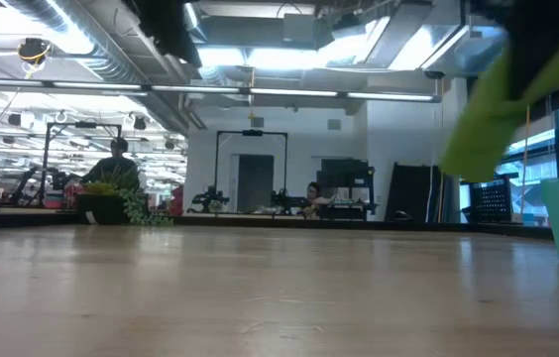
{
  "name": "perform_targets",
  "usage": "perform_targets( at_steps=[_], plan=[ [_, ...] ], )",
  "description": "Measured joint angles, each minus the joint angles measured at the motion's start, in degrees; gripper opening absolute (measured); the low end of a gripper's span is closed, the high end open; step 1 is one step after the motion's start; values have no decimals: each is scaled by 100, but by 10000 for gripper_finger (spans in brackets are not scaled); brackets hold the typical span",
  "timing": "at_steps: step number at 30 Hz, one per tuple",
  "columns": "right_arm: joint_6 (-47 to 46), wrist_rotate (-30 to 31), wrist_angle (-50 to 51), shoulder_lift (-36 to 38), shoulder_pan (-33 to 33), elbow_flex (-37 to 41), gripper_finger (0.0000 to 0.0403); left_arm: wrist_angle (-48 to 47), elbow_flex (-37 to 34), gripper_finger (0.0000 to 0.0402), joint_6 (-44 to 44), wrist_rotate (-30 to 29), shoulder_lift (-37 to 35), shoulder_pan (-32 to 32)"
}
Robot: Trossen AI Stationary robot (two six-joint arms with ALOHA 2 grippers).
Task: Roll microfiber towels into tight, uniform cylinder then place into a basket
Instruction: Put the green microfiber towel into the green bin
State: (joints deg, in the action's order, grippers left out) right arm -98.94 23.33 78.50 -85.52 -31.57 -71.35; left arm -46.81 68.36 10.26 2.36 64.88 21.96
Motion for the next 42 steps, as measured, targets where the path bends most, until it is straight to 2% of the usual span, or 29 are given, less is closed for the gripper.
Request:
perform_targets(
  at_steps=[3, 6, 10, 14, 23, 31, 36, 42],
  plan=[
    [-622, -492, 301, 4, -408, -128, 20, 181, 0, 74, 398, 596, 2, -26],
    [-1242, -726, 402, 2, -834, -223, 20, 471, 0, 74, 538, 1011, 87, -122],
    [-1999, -1063, 394, 2, -1341, -242, 20, 781, 7, 74, 542, 1082, 215, -267],
    [-2531, -1118, 332, -98, -1781, -247, 20, 858, -2, 74, 545, 1070, 402, -349],
    [-2513, -1112, 242, -1030, -1920, -247, 20, 1009, -2, 74, 549, 1066, 820, -446],
    [-2205, -1142, -760, -1772, -1919, -247, 20, 1061, -2, 74, 687, 1064, 872, -444],
    [-1802, -1640, -924, -2116, -1922, -244, 20, 1054, -2, 74, 685, 1068, 872, -444],
    [-1566, -1696, -1255, -2321, -2002, -240, 20, 1053, -2, 74, 682, 1076, 872, -444]
  ],
)
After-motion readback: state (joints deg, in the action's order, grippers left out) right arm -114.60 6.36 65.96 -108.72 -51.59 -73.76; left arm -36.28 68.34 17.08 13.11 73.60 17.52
